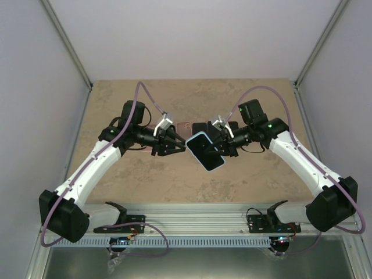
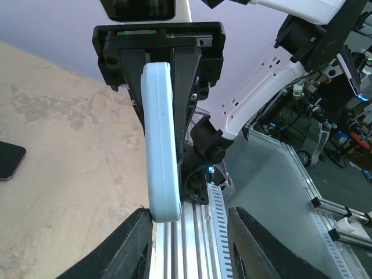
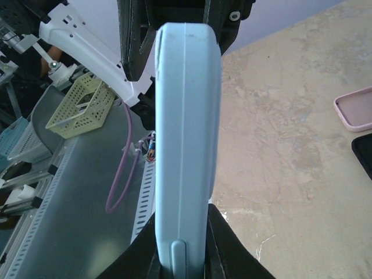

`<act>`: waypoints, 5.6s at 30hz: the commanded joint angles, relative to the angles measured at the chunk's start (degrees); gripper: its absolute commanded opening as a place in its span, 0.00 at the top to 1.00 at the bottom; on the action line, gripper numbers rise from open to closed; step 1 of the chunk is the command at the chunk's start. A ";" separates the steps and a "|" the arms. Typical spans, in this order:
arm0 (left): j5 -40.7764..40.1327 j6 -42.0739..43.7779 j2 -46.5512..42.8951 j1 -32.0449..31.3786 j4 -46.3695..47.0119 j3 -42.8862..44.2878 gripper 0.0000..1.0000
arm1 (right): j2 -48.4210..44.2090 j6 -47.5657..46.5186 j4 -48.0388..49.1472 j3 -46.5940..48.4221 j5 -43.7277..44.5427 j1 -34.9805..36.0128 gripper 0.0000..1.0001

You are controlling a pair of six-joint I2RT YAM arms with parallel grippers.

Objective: Take the phone out of the phone case
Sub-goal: Remove the phone case from the phone.

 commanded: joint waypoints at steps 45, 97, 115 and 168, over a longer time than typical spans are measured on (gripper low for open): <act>-1.76 -0.10 -0.70 -0.47 3.61 -1.00 0.70 | -2.12 -7.16 -4.94 1.77 -14.03 -1.31 1.00; -10.28 -23.12 3.49 0.41 24.21 -1.66 0.96 | -7.49 -1.00 2.16 -1.11 -20.22 -4.14 0.99; -2.56 -26.27 2.25 -0.94 27.40 -0.02 0.57 | -6.78 20.44 21.32 -4.24 -5.25 -6.58 0.99; -16.47 -21.23 5.10 -1.96 20.20 3.46 0.87 | -7.71 15.80 18.62 -5.98 -7.86 -5.45 0.99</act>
